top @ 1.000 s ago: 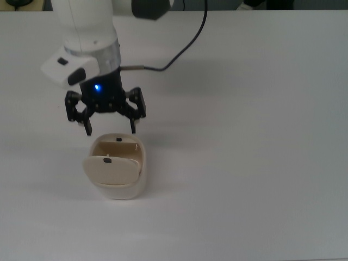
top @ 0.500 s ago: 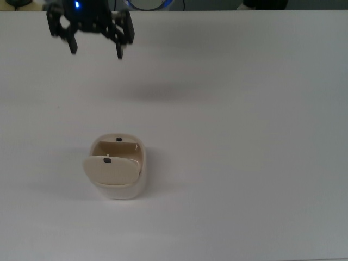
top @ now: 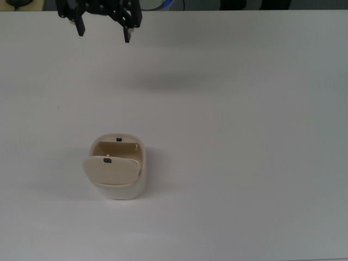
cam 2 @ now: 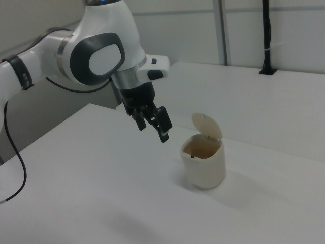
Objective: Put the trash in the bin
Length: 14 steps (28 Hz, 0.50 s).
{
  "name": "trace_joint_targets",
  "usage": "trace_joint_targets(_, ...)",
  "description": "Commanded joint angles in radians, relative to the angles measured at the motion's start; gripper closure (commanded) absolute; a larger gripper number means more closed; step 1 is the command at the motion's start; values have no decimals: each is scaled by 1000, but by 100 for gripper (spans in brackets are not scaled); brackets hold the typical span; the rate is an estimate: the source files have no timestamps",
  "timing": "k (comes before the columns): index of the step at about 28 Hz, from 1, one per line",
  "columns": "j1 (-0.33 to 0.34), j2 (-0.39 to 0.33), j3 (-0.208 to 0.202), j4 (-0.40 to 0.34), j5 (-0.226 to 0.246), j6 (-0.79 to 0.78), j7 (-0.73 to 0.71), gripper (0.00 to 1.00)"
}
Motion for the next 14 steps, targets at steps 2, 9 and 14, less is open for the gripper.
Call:
trace_joint_targets(2, 10, -24, 25, -27, -19, -42, -98, 0)
trace_joint_targets(9, 2, -30, 13, -21, -21, -54, -98, 0)
trace_joint_targets(14, -3, -46, 10, -21, -21, -104, -100, 0)
